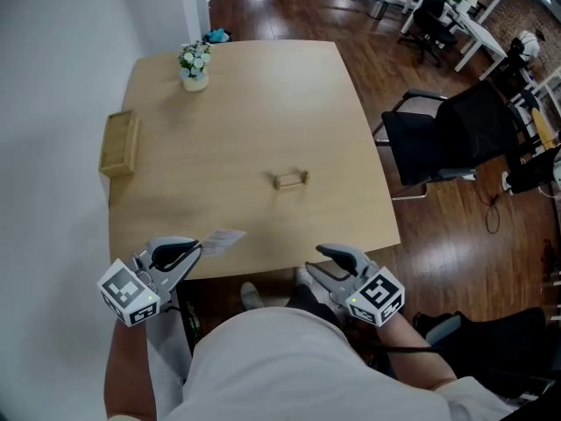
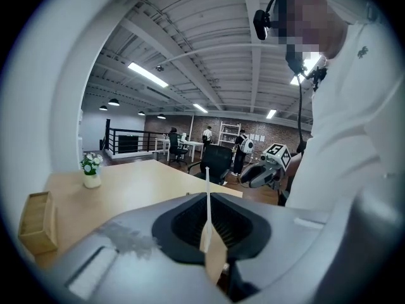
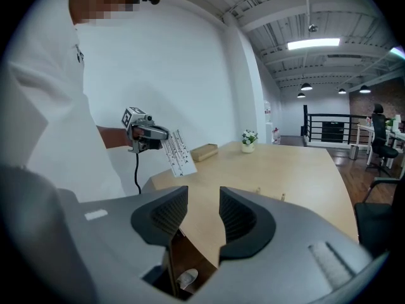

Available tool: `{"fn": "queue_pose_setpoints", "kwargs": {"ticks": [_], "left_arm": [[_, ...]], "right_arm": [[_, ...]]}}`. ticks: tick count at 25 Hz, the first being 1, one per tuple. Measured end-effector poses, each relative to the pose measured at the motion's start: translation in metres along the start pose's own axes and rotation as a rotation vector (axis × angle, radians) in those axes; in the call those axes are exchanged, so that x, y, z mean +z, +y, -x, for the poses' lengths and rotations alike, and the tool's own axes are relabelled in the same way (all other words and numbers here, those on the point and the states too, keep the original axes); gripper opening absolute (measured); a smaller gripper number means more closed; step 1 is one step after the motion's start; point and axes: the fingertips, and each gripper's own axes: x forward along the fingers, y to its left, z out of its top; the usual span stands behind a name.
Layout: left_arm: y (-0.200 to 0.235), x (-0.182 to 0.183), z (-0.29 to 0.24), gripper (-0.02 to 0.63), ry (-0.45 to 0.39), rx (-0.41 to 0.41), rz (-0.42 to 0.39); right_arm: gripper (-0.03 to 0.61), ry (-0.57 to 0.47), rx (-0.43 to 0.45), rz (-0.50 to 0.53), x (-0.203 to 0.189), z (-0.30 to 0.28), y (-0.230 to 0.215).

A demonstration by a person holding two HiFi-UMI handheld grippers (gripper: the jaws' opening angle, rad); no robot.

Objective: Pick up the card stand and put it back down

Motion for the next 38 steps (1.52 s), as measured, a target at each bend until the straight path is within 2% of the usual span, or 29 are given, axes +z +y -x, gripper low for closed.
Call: {"fn": "queue_pose_setpoints", "kwargs": {"ticks": [23, 30, 38], "left_arm": [[0.007, 0.007, 0.003, 0.018, -0.017, -0.032, -0.017], [0.017, 0.022, -0.017, 0.018, 0.026, -0.088, -0.08], [0.034, 0.053, -0.063, 0.018, 0.062, -0.165, -0.144]], "right_arm": [[0.163, -0.003, -0.039, -0.008, 0.0, 0.001, 0.011], [0.163, -0.002, -0.052, -0.016, -0.002, 0.009, 0.002], [0.163, -0.009, -0.089, -0.042, -0.007, 0.029, -0.019]]}}
